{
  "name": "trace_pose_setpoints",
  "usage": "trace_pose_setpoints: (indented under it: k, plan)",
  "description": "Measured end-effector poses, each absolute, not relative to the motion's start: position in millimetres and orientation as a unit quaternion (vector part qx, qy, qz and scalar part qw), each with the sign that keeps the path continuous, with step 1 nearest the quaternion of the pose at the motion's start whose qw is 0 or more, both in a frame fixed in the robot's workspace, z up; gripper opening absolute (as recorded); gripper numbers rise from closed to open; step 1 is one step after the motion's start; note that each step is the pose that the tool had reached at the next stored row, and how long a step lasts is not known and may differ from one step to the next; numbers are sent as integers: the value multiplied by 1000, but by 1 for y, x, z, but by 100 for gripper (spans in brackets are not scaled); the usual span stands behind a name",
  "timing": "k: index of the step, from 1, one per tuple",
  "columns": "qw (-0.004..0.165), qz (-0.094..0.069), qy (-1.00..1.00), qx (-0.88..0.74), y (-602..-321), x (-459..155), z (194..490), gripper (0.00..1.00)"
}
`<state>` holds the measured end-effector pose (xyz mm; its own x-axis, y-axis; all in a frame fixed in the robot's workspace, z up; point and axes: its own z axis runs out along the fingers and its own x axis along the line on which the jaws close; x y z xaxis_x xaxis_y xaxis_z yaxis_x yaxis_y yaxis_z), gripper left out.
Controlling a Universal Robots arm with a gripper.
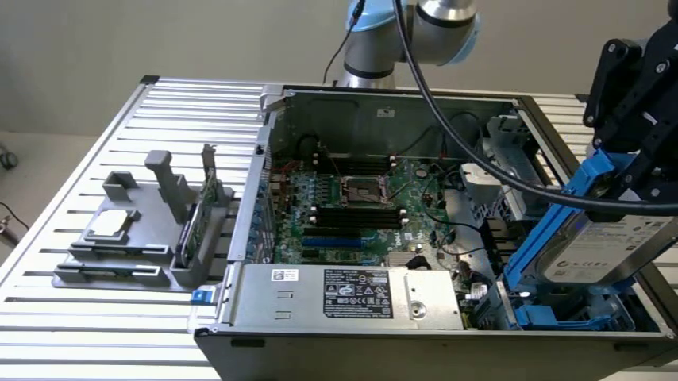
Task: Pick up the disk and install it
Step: 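Pick up the disk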
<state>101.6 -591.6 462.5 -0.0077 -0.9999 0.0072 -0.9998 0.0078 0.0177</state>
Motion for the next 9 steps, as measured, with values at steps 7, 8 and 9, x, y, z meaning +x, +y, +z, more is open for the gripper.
trace_pose_setpoints:
  k: [7, 8, 9]
  plan:
    - [7, -5, -710, 705, -592, 108, 456, 33]
    - [7, -5, -709, 705, -592, 108, 456, 33]
    - [7, -5, -709, 705, -592, 108, 456, 33]
